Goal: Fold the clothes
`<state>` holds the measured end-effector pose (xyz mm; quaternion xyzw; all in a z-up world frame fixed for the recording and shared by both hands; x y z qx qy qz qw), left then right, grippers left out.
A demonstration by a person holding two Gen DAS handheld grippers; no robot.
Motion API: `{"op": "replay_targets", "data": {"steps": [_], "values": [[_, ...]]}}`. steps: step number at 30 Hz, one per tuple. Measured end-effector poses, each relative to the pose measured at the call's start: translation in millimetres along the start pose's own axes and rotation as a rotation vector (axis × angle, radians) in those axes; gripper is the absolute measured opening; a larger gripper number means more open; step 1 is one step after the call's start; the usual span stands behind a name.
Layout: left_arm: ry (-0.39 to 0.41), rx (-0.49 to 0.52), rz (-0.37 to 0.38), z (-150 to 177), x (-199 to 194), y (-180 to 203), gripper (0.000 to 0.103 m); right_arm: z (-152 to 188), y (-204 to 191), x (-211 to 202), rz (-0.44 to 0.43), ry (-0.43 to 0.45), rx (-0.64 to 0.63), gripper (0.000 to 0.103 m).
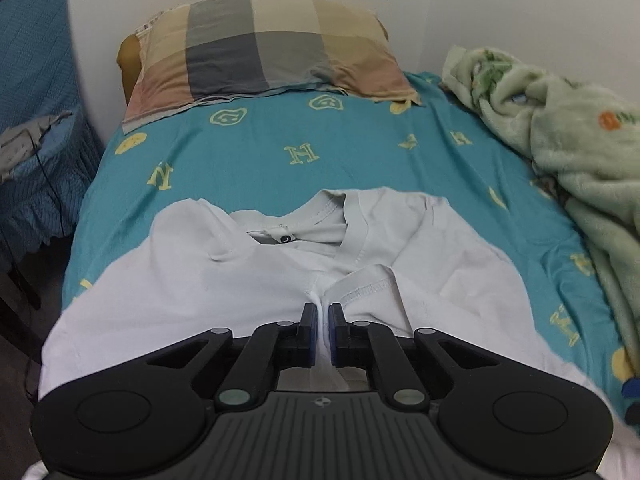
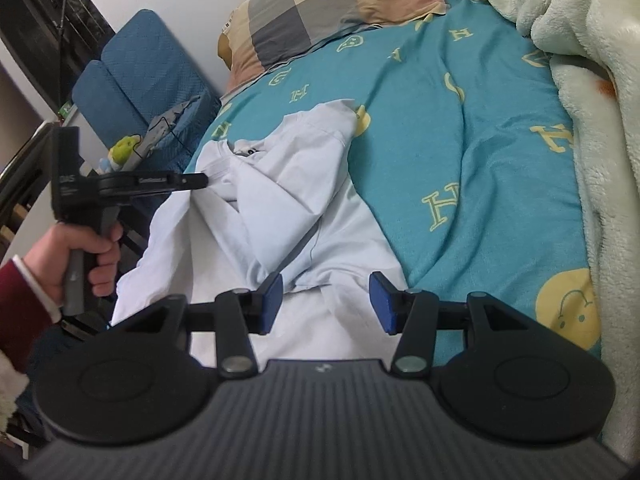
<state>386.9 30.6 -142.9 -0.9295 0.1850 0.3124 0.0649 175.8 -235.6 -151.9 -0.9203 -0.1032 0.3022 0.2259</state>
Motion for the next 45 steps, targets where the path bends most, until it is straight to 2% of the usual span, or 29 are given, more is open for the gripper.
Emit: {"op": "replay_targets", "data": {"steps": [2,4,5,6,9,11,14,17,19,20,21,22,23,25,26,27,28,30,33,35,40,41,44,45], "values": [[-0.031,0.037,-0.013,2,4,4,0.013,1,1,1,-0.001,-0.008,0.001,0.051],[-0.054,0.085,-0.019,4,9,9,0.026,0,0,0,-0.006,-0.012,0.004,0.051],[-0.059,0.118,-0.021,4,11,13,0.040,0,0,-1,-0.010,-0.010,0.004,0.051],[-0.064,0.152,-0.022,4,14,16,0.048,-1,0,-1,-0.011,-0.008,0.004,0.051],[-0.069,0.289,-0.009,-1,21,29,0.056,-3,3,-2,-0.012,-0.004,0.015,0.051],[-0.084,0.387,0.011,-5,30,38,0.058,-5,6,-2,-0.011,-0.003,0.028,0.051],[-0.148,0.546,0.042,-6,51,54,0.058,-7,12,1,-0.005,-0.006,0.051,0.051],[-0.202,0.706,0.099,3,70,74,0.057,-7,17,6,0.003,-0.013,0.069,0.051],[-0.210,0.774,0.126,8,75,83,0.054,-6,20,9,0.009,-0.022,0.077,0.052],[-0.210,0.801,0.138,11,77,87,0.049,-5,22,11,0.012,-0.027,0.080,0.052],[-0.209,0.816,0.150,13,76,91,0.039,-4,23,13,0.016,-0.032,0.083,0.052],[-0.209,0.820,0.172,15,73,94,0.033,-4,24,15,0.020,-0.035,0.084,0.052],[-0.210,0.823,0.195,16,70,97,0.021,-3,25,16,0.024,-0.039,0.087,0.052],[-0.216,0.803,0.250,21,61,101,0.013,-2,26,18,0.029,-0.046,0.097,0.052],[-0.221,0.788,0.268,23,57,102,0.004,-2,26,18,0.027,-0.049,0.104,0.052],[-0.221,0.766,0.283,24,52,101,0.000,-1,26,18,0.026,-0.051,0.110,0.052],[-0.209,0.729,0.293,23,46,100,0.000,-1,26,18,0.025,-0.051,0.113,0.052],[-0.125,0.611,0.306,13,29,92,0.000,-2,26,15,0.028,-0.044,0.111,0.052],[0.047,0.415,0.257,-12,0,72,0.000,-5,26,8,0.033,-0.025,0.115,0.052],[0.118,0.300,0.219,-27,-12,57,0.000,-8,26,3,0.029,-0.011,0.121,0.052],[0.039,0.360,0.181,-29,-5,53,0.001,-11,27,1,0.022,-0.004,0.128,0.052],[0.003,0.399,0.177,-23,2,56,0.004,-11,28,2,0.022,-0.007,0.130,0.052],[-0.073,0.490,0.170,-8,21,61,0.020,-10,30,4,0.025,-0.017,0.136,0.052],[-0.079,0.512,0.160,-6,27,62,0.031,-10,30,5,0.025,-0.020,0.139,0.052]]}}
Point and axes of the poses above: each gripper's, at about its wrist camera, not at the fingertips, and x roughly the way its jaws point, y to its right, z to its underside, the point moved 2 cm from there along x, roughly the way its jaws point, and after that the axes turned 11 degrees about y, right-handed, at the moved point
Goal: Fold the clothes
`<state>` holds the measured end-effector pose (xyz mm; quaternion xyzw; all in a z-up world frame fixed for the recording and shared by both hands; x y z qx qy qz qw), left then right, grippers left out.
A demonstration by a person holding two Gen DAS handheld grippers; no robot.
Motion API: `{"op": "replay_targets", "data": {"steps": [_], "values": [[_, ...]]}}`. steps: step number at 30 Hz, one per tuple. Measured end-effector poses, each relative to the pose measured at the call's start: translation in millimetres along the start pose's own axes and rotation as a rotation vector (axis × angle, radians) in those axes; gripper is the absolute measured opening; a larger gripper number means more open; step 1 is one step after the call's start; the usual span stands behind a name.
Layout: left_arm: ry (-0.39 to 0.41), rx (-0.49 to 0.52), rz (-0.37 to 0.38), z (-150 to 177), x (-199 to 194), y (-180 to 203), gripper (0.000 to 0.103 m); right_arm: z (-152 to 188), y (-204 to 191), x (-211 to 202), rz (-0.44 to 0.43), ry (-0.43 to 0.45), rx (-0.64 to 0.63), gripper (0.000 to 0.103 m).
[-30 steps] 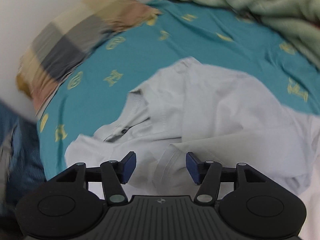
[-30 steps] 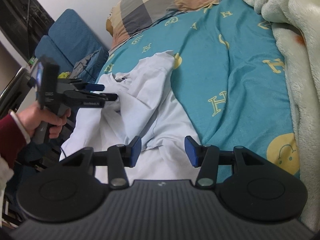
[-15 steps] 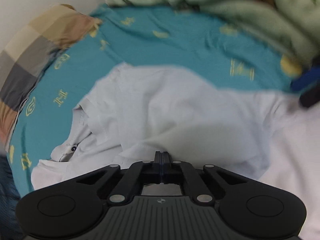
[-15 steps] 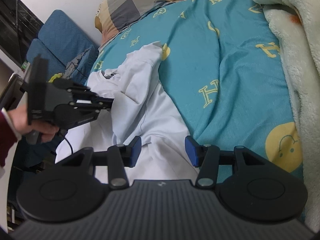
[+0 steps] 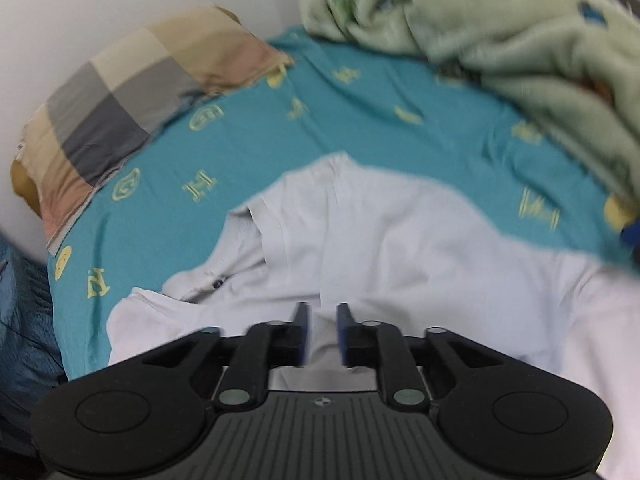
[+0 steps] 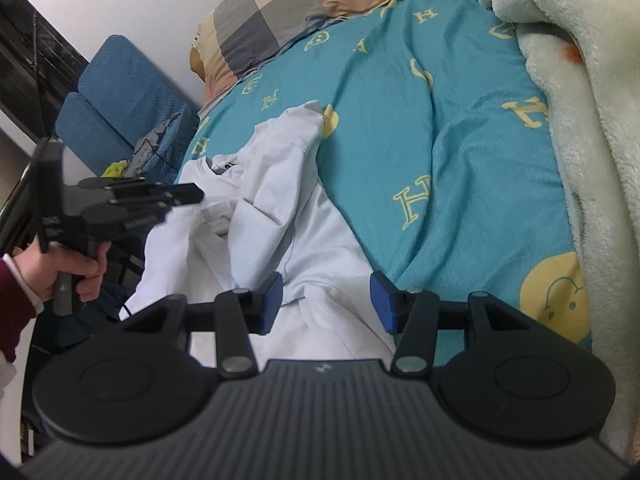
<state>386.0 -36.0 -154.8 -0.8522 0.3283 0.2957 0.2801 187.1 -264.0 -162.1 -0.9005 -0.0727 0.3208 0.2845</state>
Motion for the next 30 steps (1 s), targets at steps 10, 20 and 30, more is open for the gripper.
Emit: {"op": "replay_targets", "data": {"steps": [10,20,30], "values": [[-0.105,0.327,0.036,14,44,19,0.049,5,12,13,0.023,-0.042,0.060,0.052],[-0.171,0.627,0.100,15,52,52,0.037,12,20,21,0.034,-0.085,0.113,0.052],[-0.203,0.559,0.143,17,48,63,0.000,10,24,17,0.021,-0.079,0.143,0.052]]}}
Point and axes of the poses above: each gripper's, at about its wrist camera, not at the fingertips, and x roughly the way its jaws point, y to its right, z to its underside, the point moved 2 cm from there along x, roughly the way its jaws point, and after that the axes turned 11 degrees about y, right-handed, at the moved point
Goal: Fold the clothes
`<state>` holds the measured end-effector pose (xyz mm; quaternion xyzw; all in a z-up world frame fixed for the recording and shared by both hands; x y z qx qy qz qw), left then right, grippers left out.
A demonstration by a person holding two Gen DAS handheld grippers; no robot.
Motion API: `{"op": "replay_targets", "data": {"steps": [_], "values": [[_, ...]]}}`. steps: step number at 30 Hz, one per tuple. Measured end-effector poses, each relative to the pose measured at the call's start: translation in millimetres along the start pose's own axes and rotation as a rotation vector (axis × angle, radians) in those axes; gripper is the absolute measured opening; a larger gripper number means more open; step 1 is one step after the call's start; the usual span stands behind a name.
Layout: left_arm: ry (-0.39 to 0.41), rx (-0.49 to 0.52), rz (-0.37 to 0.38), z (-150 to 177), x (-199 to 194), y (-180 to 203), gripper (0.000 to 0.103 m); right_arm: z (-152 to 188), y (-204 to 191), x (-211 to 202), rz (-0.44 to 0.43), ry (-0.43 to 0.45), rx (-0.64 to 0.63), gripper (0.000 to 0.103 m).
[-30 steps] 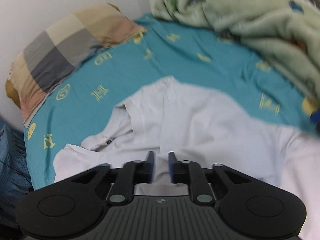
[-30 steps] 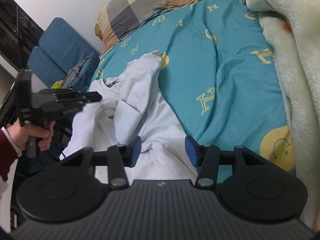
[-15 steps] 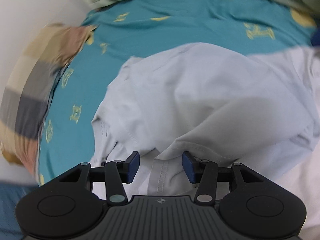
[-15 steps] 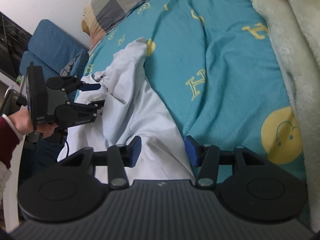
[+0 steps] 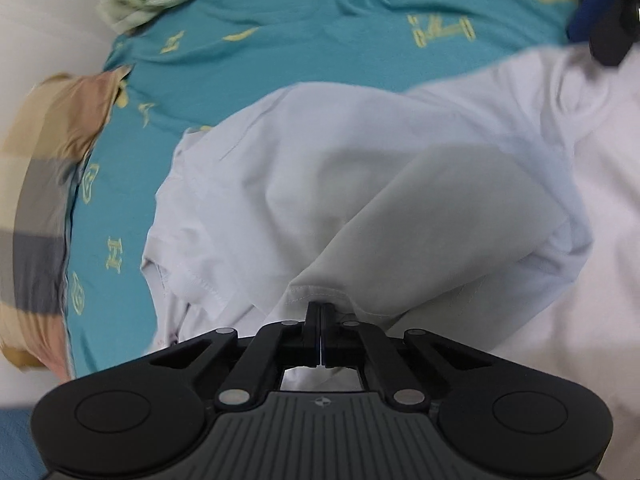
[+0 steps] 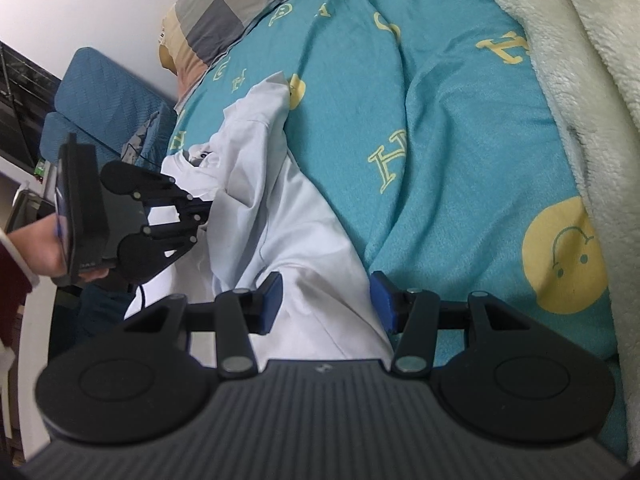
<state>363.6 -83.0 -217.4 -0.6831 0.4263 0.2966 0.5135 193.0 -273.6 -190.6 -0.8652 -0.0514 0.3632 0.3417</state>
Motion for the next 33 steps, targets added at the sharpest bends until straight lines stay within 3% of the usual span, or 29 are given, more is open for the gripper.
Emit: {"op": "replay_targets", "data": {"steps": [4,8,10,12,16,19,23,26,28,29,33], "values": [[0.017,-0.101,-0.019,10,-18,-5,0.000,-2,0,-3,-0.008,0.006,0.005,0.052],[0.008,-0.237,-0.105,25,-34,-9,0.011,-1,-14,-4,-0.063,0.023,-0.065,0.052],[0.063,-0.361,-0.151,29,-51,-7,0.019,1,-27,-3,-0.112,0.042,-0.127,0.052],[0.136,-0.504,-0.247,33,-70,0,0.033,5,-44,1,-0.158,0.077,-0.220,0.052],[0.265,-0.922,-0.378,56,-119,27,0.043,19,-77,27,-0.211,0.135,-0.409,0.052],[0.316,-1.118,-0.373,68,-144,58,0.050,31,-90,46,-0.199,0.150,-0.507,0.052],[0.307,-1.138,-0.361,58,-156,59,0.063,39,-100,59,-0.181,0.194,-0.598,0.052],[0.347,-1.267,-0.363,67,-154,52,0.069,44,-100,72,-0.166,0.197,-0.647,0.048],[0.343,-1.321,-0.343,74,-145,49,0.069,45,-97,78,-0.111,0.192,-0.664,0.028],[0.342,-1.330,-0.348,78,-140,48,0.069,44,-94,77,-0.091,0.190,-0.647,0.008],[0.359,-1.311,-0.380,81,-135,43,0.069,32,-91,53,-0.096,0.189,-0.572,0.005]]}}
Point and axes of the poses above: each gripper's, at about its wrist camera, not at the fingertips, and x roughly the way its jaws point, y to its right, z to its underside, the point moved 2 cm from there along x, roughly the way its jaws point, and after that the axes turned 11 degrees about y, right-handed, at the moved point
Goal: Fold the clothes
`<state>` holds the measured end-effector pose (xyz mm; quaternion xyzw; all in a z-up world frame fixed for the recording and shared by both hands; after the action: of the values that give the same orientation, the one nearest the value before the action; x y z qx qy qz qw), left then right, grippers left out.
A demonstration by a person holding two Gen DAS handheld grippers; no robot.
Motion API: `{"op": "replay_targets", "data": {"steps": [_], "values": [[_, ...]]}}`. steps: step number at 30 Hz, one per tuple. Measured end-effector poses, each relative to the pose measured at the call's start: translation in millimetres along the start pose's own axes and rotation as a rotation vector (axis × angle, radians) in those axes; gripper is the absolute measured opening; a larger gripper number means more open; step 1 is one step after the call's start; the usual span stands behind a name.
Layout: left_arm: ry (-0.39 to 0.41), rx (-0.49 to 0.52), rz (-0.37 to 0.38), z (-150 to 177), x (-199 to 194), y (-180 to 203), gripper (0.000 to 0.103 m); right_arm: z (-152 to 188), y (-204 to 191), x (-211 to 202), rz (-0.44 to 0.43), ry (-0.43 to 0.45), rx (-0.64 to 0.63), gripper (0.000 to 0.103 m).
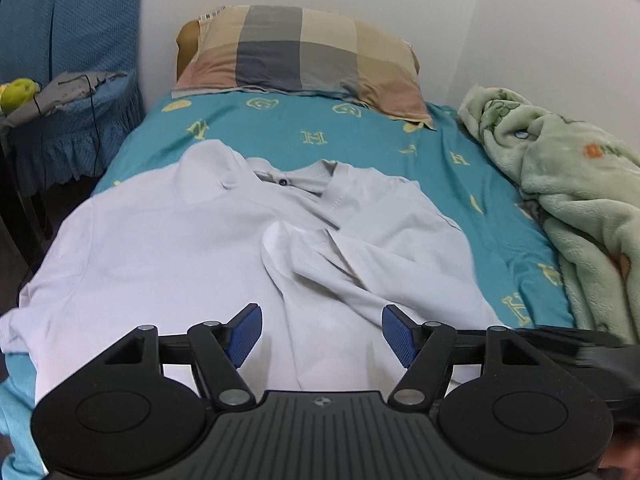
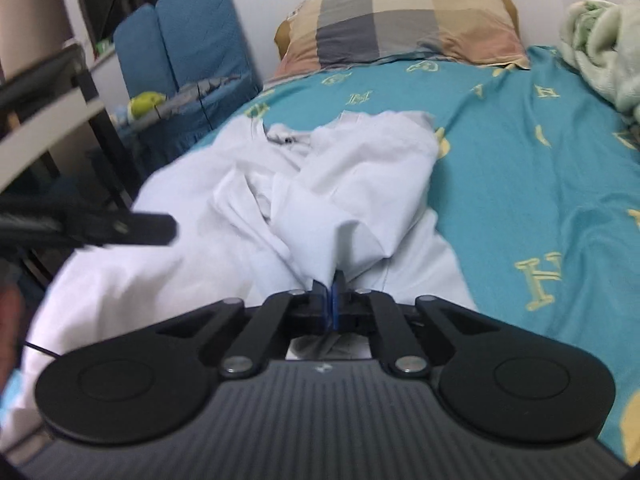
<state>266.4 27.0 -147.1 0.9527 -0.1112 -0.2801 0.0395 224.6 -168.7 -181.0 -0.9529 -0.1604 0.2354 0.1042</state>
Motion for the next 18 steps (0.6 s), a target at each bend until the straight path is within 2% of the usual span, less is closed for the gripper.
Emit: {"op": "replay_targets", "data": {"steps": [5,8,14,18], "values": [[0.032,0.009,0.054,-7,11,7,0.069,-17,6,-38,-0.020,-0.005,0.064,0.005],[0.038,0.064,0.061,-3,19,17,0.069,-17,11,-50,-0.042,-0.032,0.128,0.005],[-0.025,0.231,0.080,16,46,17,0.069,-17,15,-52,-0.021,-0.059,0.156,0.005],[-0.067,0.256,0.110,24,58,9,0.068,-20,24,-55,0.000,-0.063,0.204,0.005]]}}
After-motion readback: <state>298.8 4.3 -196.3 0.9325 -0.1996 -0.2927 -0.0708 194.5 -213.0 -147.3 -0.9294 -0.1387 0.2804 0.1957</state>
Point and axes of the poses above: each gripper's, at about its wrist camera, not at the fingertips, and x roughly the way its jaws point, y to its right, z to its underside, the point moved 2 cm from there along x, roughly the way its jaws point, and after that the axes turned 11 degrees about y, right-handed, at the moved point
